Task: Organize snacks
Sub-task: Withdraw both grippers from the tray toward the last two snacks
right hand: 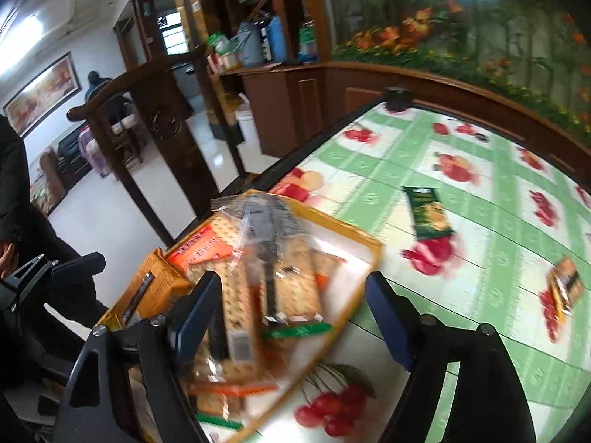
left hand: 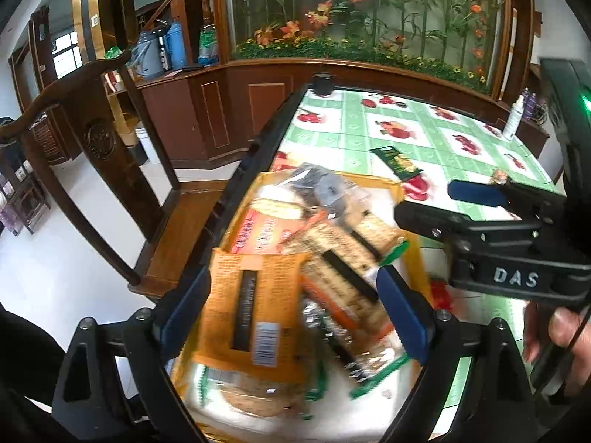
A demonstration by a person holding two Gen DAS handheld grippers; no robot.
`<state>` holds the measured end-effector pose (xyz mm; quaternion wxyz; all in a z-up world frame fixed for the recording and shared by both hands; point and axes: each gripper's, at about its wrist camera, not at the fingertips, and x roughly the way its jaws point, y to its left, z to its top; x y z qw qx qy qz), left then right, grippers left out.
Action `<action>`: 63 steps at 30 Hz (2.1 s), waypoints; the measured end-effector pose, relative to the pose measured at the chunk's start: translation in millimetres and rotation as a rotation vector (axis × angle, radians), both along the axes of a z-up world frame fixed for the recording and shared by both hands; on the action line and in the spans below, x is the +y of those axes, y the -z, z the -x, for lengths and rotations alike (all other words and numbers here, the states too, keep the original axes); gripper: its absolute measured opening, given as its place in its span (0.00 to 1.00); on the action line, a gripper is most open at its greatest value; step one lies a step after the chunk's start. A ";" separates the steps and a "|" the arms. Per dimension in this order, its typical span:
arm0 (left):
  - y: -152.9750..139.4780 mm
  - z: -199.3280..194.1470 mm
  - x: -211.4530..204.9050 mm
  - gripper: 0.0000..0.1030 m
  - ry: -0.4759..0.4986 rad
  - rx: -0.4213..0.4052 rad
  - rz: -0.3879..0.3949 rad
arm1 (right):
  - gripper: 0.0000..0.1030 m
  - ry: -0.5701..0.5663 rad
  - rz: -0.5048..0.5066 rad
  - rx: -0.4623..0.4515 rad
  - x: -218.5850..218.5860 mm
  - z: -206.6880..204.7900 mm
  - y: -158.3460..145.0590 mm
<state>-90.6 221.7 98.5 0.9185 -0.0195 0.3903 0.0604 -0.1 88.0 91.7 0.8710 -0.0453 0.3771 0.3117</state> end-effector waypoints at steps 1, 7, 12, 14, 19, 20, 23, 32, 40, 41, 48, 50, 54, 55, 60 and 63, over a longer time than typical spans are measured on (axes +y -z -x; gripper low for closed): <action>-0.9 -1.7 -4.6 0.90 0.008 0.001 0.007 | 0.78 0.017 -0.001 0.001 -9.1 0.3 -0.1; -3.7 -20.0 -36.9 0.91 0.052 0.013 0.036 | 0.78 0.117 0.016 0.013 -65.7 -3.9 5.6; -4.1 -41.7 -69.3 0.91 0.094 0.038 0.055 | 0.78 0.196 0.010 0.039 -107.6 -12.4 14.0; -5.0 -50.2 -80.2 0.91 0.097 0.037 0.050 | 0.78 0.213 0.015 0.046 -119.6 -14.8 17.1; -6.5 -74.5 -102.2 0.91 0.099 0.043 0.021 | 0.78 0.242 0.013 0.056 -146.3 -19.0 21.1; -6.7 -80.4 -106.1 0.91 0.097 0.041 0.019 | 0.78 0.245 0.013 0.055 -149.5 -19.6 21.4; -6.6 -97.3 -116.1 0.91 0.089 0.045 0.011 | 0.78 0.254 0.007 0.060 -160.9 -22.8 21.8; 1.6 -159.2 -141.8 0.91 0.074 0.067 -0.003 | 0.78 0.304 0.001 0.070 -196.0 -44.8 22.9; 19.9 -222.9 -142.6 0.91 0.024 0.131 0.042 | 0.78 0.358 -0.002 0.098 -224.6 -68.1 28.4; 22.8 -230.1 -142.1 0.91 0.023 0.143 0.047 | 0.78 0.361 -0.006 0.100 -227.3 -70.0 28.9; 48.1 -265.3 -132.9 0.91 -0.011 0.231 0.110 | 0.79 0.375 -0.018 0.107 -239.6 -80.0 32.9; 54.7 -271.0 -132.7 0.91 -0.018 0.249 0.128 | 0.79 0.380 -0.021 0.114 -241.9 -83.3 34.5; 58.4 -283.5 -132.6 0.91 -0.039 0.239 0.105 | 0.79 0.377 -0.021 0.116 -243.8 -84.8 36.3; 60.8 -287.0 -130.8 0.91 -0.047 0.248 0.114 | 0.79 0.376 -0.019 0.117 -244.3 -84.8 37.0; 74.0 -294.9 -125.6 0.91 -0.070 0.297 0.173 | 0.79 0.415 -0.030 0.109 -257.1 -88.6 37.2; 79.6 -296.6 -122.9 0.91 -0.076 0.313 0.188 | 0.79 0.457 -0.043 0.114 -269.5 -94.0 36.0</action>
